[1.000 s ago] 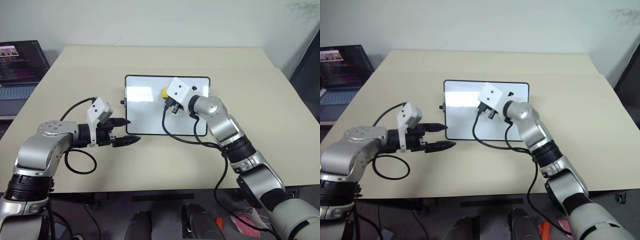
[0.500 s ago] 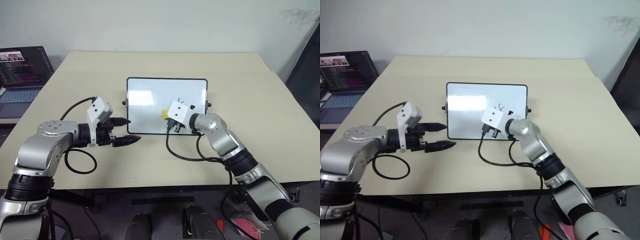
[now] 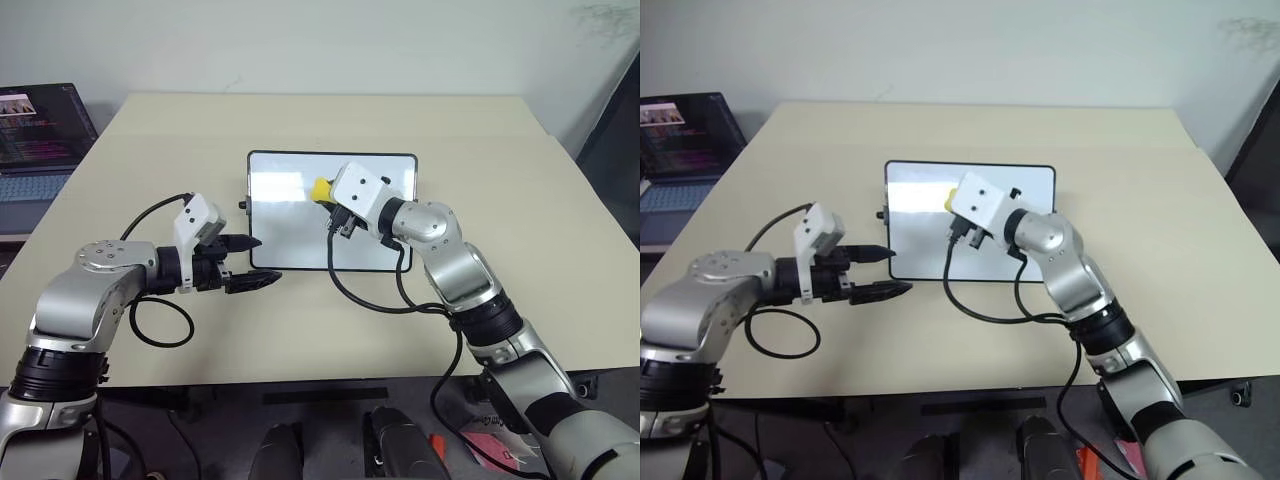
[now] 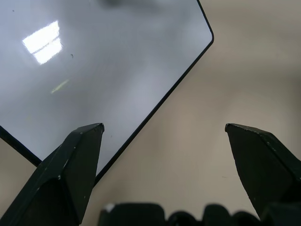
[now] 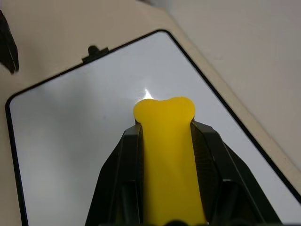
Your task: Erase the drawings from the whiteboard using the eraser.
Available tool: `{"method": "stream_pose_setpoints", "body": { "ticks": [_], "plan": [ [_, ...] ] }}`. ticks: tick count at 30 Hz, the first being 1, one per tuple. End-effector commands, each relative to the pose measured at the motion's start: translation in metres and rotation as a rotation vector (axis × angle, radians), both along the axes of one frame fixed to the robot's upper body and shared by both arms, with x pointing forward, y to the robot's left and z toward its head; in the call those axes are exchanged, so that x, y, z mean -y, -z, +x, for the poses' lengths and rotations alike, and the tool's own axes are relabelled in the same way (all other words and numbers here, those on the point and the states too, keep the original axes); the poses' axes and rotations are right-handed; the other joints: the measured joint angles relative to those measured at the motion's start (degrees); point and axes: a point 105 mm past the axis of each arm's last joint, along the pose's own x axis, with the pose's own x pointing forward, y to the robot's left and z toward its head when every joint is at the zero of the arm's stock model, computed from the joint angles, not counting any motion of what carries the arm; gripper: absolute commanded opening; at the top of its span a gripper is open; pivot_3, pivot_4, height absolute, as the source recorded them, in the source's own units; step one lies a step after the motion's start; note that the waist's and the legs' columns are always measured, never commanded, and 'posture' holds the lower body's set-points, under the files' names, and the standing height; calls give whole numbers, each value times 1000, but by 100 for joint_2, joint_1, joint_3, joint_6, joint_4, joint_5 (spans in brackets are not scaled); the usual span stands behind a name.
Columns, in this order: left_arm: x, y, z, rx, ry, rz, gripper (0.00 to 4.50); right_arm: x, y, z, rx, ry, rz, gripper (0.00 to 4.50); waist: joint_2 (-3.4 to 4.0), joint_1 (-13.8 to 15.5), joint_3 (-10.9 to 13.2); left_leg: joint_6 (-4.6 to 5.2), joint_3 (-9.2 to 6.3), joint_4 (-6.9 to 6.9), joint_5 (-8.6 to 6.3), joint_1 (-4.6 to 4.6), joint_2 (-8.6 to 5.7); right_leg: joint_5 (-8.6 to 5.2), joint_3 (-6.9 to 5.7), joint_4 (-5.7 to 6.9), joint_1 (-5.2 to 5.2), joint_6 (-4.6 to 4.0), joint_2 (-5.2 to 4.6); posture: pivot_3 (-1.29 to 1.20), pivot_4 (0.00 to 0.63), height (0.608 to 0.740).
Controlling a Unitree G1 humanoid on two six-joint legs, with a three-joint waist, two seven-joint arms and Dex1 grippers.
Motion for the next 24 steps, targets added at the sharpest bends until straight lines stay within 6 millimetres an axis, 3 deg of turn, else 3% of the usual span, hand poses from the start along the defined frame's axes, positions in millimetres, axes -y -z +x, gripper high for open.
{"method": "stream_pose_setpoints", "body": {
  "ticks": [1,9,16,24],
  "plan": [
    [5,-13,-1,49,21,-26,4500,13,-16,-10,81,21,92,1102,0,6,0,-2,1,0,-2,0,0,2,0,0,0,-3,-1,0,150,740],
    [13,-17,1,53,68,-22,4500,44,-5,-16,93,140,164,1102,0,6,0,-7,6,3,-4,4,-2,-15,4,0,2,25,0,0,150,740],
    [20,-20,6,54,114,-7,4500,70,-2,10,138,249,227,1102,-1,-15,0,-5,13,9,-2,16,-2,-13,9,5,12,26,2,0,150,740],
    [20,-19,5,52,119,-4,4500,71,12,31,111,267,196,1102,-1,-16,0,-5,13,4,-3,11,-2,-6,10,5,9,14,2,0,150,740]
  ]
}}
